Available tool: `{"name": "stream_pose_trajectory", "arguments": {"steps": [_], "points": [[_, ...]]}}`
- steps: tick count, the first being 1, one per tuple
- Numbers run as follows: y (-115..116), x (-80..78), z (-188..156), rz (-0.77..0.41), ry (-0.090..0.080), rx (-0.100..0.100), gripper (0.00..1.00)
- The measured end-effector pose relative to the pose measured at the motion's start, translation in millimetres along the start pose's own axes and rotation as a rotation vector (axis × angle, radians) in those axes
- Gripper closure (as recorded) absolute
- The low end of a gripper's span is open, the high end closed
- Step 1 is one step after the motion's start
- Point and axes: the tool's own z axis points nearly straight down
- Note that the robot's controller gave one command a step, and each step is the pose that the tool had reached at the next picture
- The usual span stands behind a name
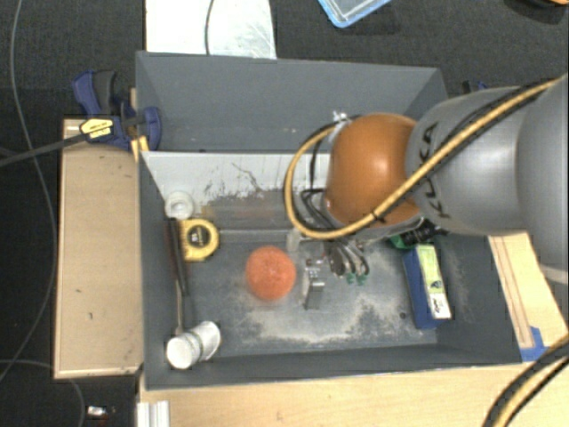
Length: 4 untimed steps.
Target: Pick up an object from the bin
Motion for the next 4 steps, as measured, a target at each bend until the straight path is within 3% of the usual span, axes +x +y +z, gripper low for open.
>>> {"name": "stream_pose_trajectory", "arguments": {"steps": [1,2,3,4], "points": [[27.7,-38.1,16.8,-0.002,-0.008,-0.001,0.0],[28.9,-44.0,22.2,0.039,-0.003,-0.001,0.0],[2.4,-41.6,52.8,-0.043,-0.009,-0.001,0.0],[-2.3,-20.6,64.3,-0.006,-0.012,-0.005,1.0]]}}
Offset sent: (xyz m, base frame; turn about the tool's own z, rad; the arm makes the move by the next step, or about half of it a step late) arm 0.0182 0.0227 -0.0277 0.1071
